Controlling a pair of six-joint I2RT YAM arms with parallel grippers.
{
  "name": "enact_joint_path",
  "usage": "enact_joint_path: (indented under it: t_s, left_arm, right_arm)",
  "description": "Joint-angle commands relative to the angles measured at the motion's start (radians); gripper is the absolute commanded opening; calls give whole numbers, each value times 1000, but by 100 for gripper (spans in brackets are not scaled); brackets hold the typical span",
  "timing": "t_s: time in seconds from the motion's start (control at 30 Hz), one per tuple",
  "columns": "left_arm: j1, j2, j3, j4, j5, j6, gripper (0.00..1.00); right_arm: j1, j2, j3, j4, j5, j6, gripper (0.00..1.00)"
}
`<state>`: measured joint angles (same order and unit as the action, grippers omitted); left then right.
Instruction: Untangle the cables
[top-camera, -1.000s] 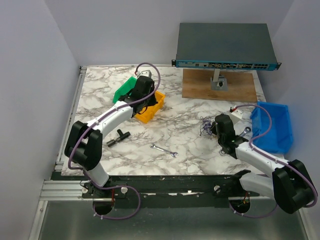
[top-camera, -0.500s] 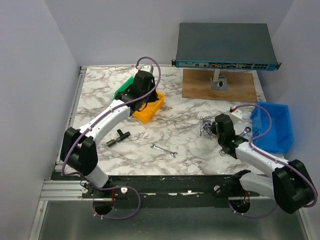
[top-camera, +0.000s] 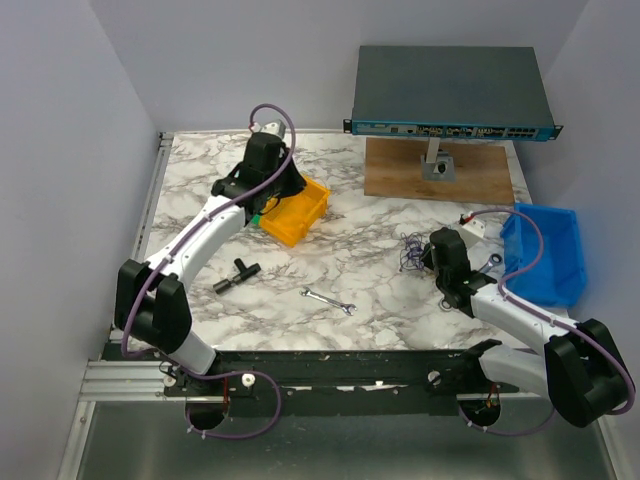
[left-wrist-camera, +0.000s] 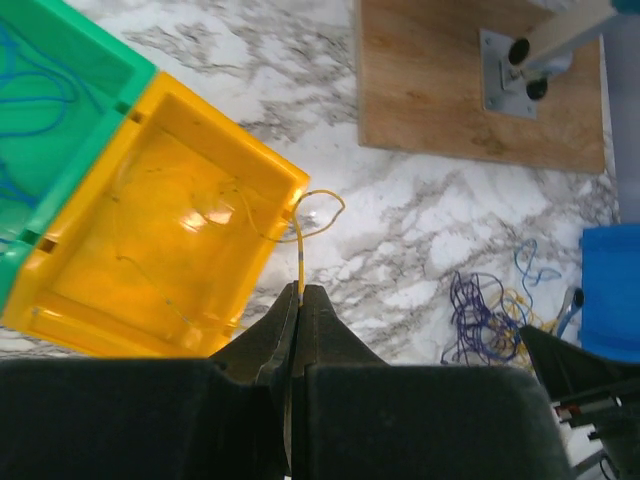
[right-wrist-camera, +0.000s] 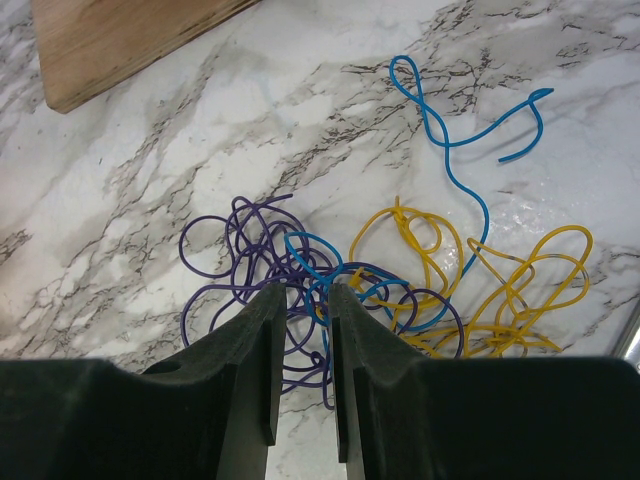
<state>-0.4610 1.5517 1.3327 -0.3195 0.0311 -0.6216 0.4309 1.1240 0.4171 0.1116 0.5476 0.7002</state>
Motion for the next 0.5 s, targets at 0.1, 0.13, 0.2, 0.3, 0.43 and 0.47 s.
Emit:
enact_joint_path:
  t_s: [0.1,0.13,0.2,0.3,0.43,0.47]
  left_arm:
    - [158,35,-35,54,70,-62,0]
    - [166,59,-16,45,72,-57,0]
    - [171,113,16,35,69,-41,0]
    - [163,189,50,13,62,-22,0]
    - [133,269,57,5,22,5,0]
    - [130,293,65,-1,20,10,0]
  right_arm:
    - [3,7,-9,8,-5,-3,30]
    - [3,10,-8,9,-5,-3,30]
    - [2,13,-8,9,-3,-4,30]
    - [3,13,-8,9,1,-4,30]
    - [4,20,-5,11,-2,-5,30]
    - [3,21,-5,11,-3,-4,30]
